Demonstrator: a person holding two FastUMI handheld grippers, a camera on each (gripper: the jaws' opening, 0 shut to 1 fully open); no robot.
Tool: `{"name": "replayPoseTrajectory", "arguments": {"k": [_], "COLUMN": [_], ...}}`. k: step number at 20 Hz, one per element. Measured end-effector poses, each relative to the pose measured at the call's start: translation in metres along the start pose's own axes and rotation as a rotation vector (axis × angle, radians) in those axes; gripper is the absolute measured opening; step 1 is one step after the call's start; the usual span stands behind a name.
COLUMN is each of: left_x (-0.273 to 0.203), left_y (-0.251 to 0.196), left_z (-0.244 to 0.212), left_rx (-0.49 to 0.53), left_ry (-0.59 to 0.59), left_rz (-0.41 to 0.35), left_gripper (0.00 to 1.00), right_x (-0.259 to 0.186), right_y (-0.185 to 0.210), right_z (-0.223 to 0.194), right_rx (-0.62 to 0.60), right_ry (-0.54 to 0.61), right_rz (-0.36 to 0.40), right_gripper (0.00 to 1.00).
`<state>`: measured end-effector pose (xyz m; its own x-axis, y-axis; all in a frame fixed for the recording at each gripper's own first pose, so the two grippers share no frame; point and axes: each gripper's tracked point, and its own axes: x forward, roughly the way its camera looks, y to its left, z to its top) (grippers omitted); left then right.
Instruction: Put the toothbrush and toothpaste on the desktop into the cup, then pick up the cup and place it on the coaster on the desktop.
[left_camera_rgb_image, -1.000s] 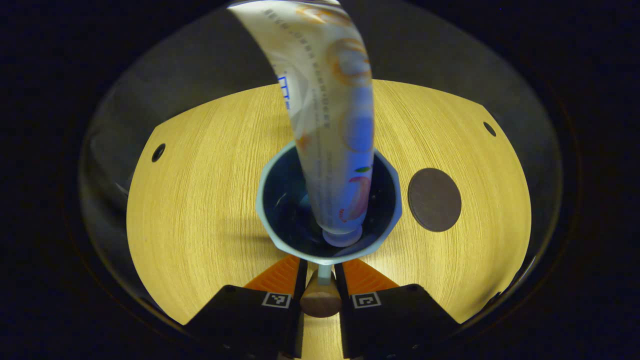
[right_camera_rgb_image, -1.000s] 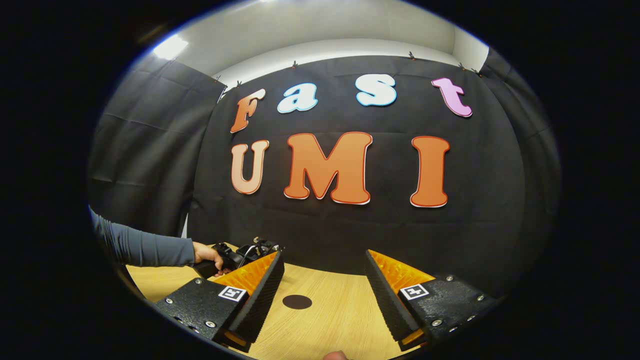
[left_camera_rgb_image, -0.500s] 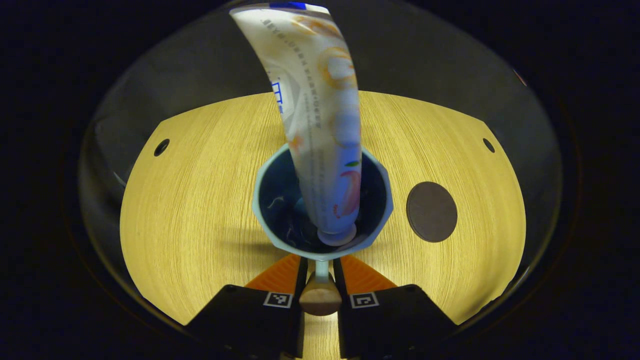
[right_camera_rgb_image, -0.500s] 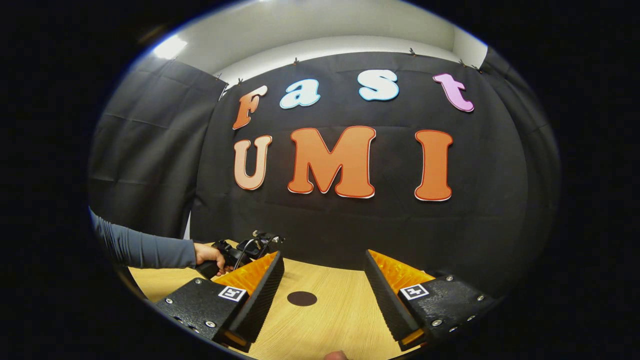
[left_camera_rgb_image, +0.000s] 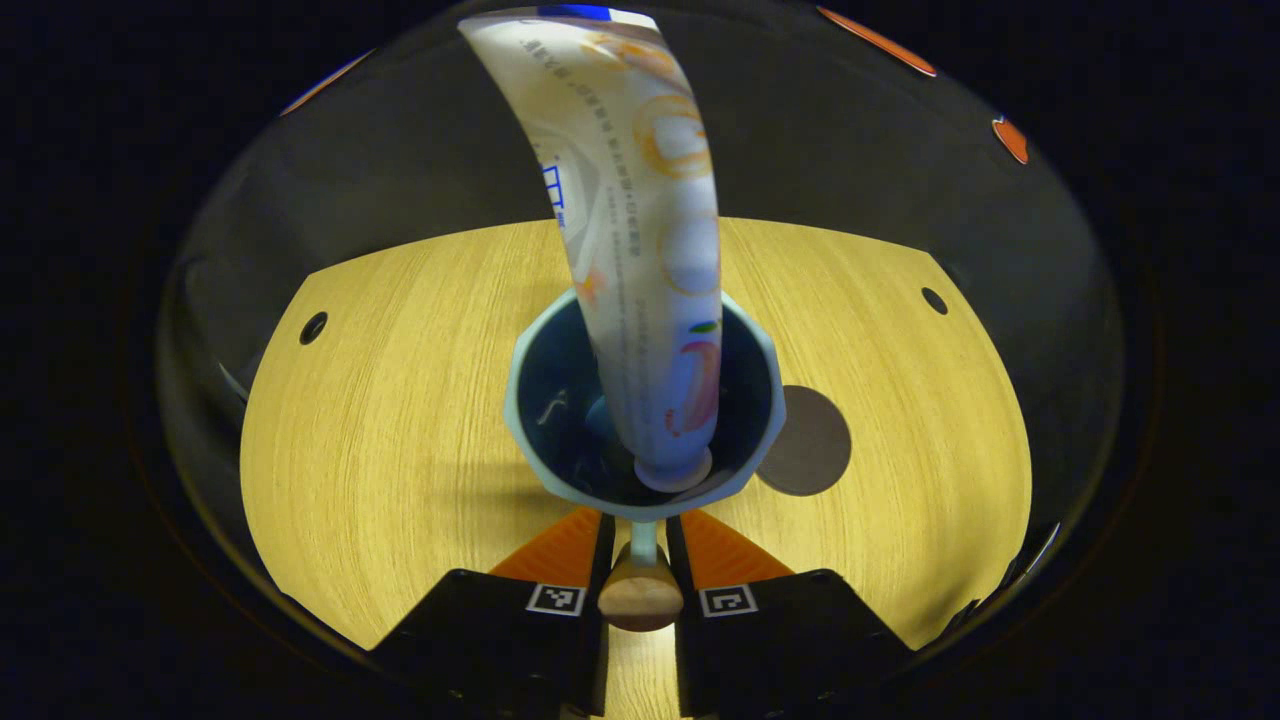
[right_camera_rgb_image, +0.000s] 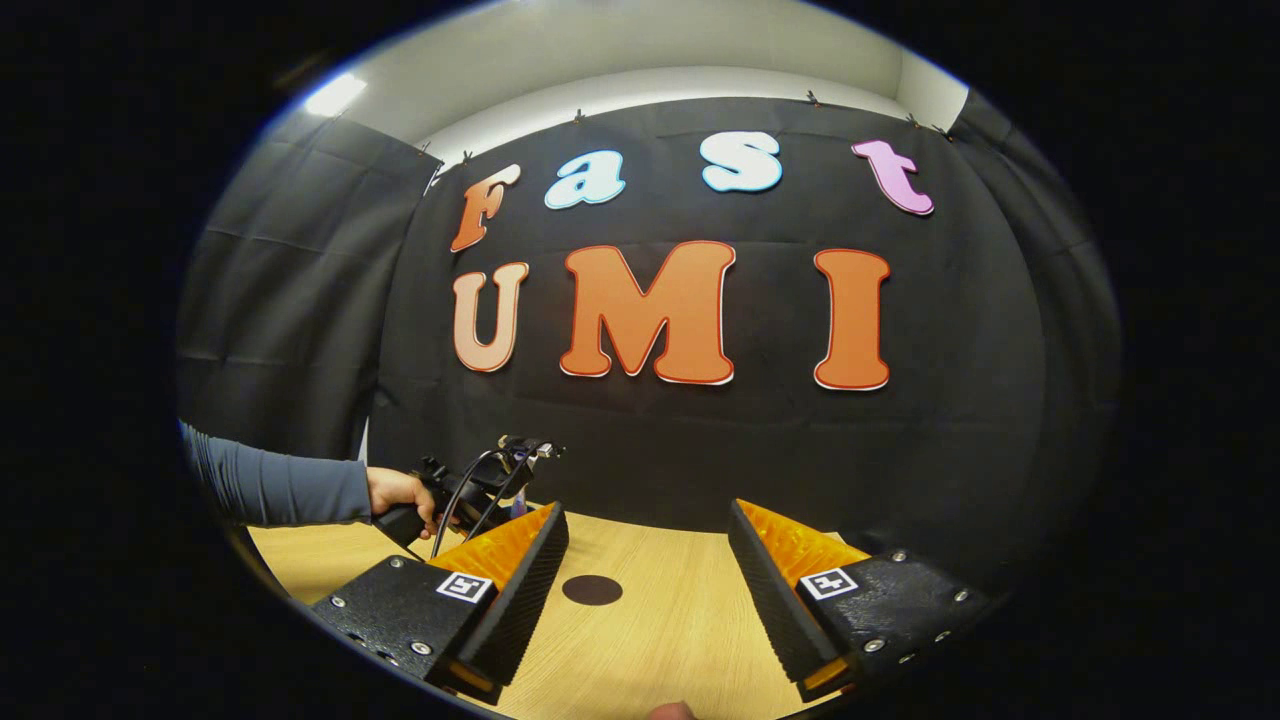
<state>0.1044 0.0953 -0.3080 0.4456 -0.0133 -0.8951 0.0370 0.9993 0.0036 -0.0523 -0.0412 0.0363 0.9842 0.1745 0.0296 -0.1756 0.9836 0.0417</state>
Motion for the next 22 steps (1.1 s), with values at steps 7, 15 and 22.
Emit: {"name": "replayPoseTrajectory", "arguments": {"k": [7,15,22], "left_x": [0.026,0.043,0.04], "left_y": [-0.036,-0.055,-0.055], "left_z": [0.011,-0.002,-0.003], "left_rx": [0.091,0.146,0.157], "left_ry": [0.005,0.035,0.066], "left_rz": [-0.05,-0.07,-0.055], "left_gripper": [0.27,0.27,0.27], "right_x": [-0.009,-0.019,-0.018], "right_y": [-0.016,-0.031,-0.031], "right_z": [-0.01,-0.026,-0.043], "right_rx": [0.016,0.001,0.018], "right_ry": [0.019,0.053,0.086], "right_rz": [-0.029,-0.051,-0.044], "right_gripper": [0.96,0.96,0.96]}}
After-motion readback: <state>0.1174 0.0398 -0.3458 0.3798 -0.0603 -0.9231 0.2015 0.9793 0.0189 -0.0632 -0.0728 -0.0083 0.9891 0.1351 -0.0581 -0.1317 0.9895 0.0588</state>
